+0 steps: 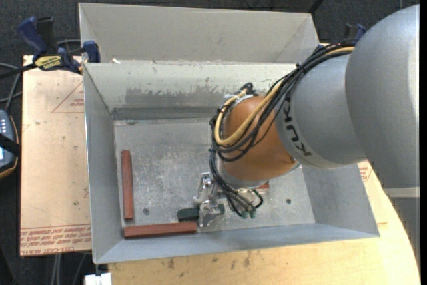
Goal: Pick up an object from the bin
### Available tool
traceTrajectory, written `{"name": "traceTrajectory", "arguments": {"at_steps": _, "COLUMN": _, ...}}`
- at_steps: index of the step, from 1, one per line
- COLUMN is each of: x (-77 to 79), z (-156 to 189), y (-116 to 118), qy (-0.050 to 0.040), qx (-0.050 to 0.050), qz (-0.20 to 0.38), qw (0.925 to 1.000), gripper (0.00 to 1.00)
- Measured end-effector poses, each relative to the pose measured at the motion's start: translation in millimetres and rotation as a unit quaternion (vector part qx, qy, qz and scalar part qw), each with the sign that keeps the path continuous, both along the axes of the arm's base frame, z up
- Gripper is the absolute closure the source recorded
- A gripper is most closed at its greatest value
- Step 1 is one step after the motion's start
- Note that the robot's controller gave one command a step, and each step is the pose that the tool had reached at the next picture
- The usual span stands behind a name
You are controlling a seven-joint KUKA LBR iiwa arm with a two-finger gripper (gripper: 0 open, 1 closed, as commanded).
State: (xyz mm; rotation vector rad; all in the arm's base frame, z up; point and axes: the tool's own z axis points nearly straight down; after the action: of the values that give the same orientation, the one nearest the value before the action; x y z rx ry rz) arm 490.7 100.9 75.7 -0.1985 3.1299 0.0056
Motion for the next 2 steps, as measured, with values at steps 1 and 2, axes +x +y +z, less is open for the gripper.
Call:
{"name": "traceTrajectory", "arguments": {"at_steps": 1, "x": 0.0, "z": 0.0, "y": 0.0, "qy": 0.0000, "qx": 0.000, "qz": 0.000, "qw": 1.0000, "gripper": 1.00}}
{"name": "traceTrajectory", "arguments": {"at_steps": 2, "x": 12.1, "z": 0.4, "y": 49.0, "qy": -0.0026, "qx": -0.003, "qz": 0.098, "qw": 0.9952, "gripper": 1.00}}
